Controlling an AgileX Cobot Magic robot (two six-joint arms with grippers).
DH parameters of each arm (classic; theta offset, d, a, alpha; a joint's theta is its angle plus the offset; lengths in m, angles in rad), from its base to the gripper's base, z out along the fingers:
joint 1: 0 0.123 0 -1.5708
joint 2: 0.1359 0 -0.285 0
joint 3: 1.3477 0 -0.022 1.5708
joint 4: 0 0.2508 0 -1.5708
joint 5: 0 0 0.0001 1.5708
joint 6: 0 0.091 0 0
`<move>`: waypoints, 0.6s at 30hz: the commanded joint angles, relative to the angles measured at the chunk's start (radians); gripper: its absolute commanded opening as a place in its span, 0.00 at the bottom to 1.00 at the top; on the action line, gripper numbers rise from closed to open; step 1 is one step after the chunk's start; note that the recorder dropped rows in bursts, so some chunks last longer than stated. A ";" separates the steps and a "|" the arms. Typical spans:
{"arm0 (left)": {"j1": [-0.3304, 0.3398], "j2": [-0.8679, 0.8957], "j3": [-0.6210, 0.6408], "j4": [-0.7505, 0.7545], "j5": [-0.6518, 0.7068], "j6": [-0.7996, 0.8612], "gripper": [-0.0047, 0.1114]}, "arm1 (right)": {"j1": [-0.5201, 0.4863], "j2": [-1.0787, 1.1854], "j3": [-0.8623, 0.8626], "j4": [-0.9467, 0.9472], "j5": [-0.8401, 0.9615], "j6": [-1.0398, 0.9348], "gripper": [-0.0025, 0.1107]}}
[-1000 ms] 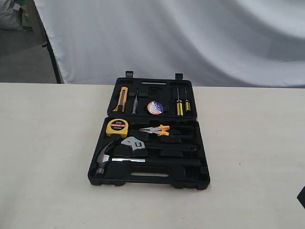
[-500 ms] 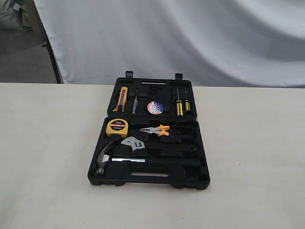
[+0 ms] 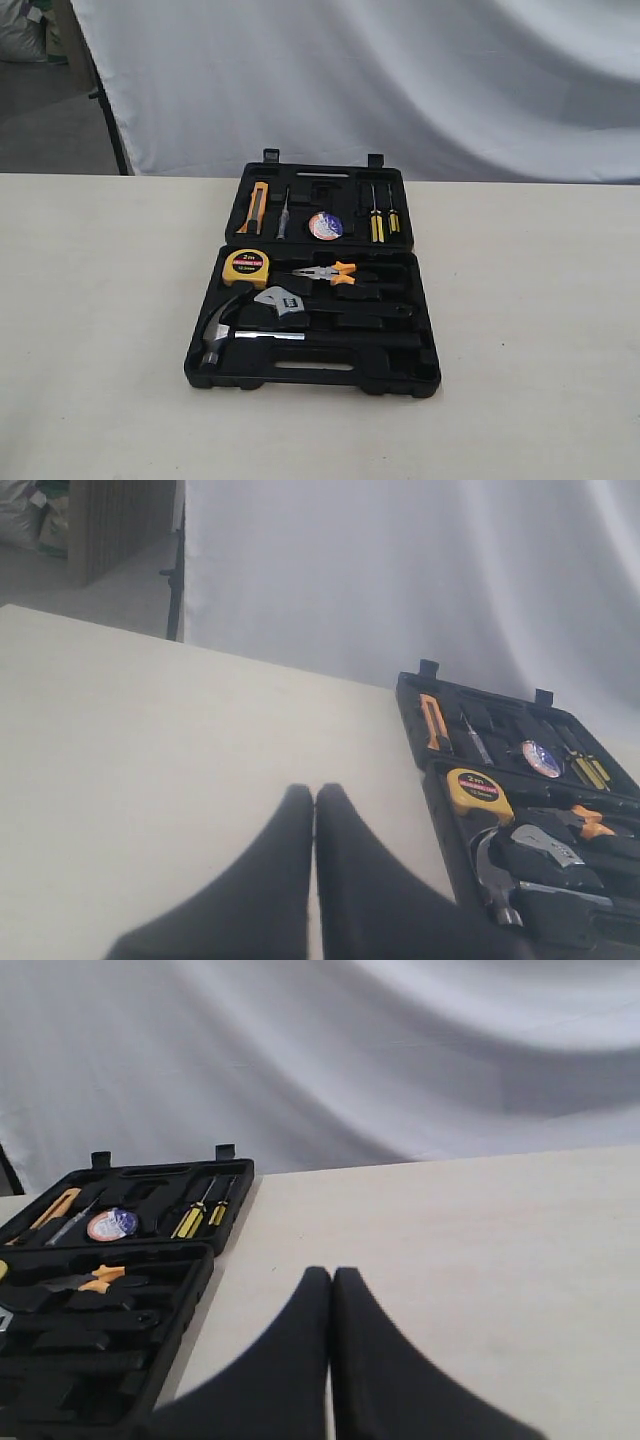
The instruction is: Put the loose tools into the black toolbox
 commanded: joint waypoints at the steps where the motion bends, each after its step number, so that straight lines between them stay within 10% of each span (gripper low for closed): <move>1: 0.025 -0.003 -0.003 0.004 -0.007 -0.005 0.05 | 0.029 -0.007 0.004 -0.007 0.000 -0.032 0.02; 18: 0.025 -0.003 -0.003 0.004 -0.007 -0.005 0.05 | 0.032 -0.007 0.004 -0.007 0.000 -0.032 0.02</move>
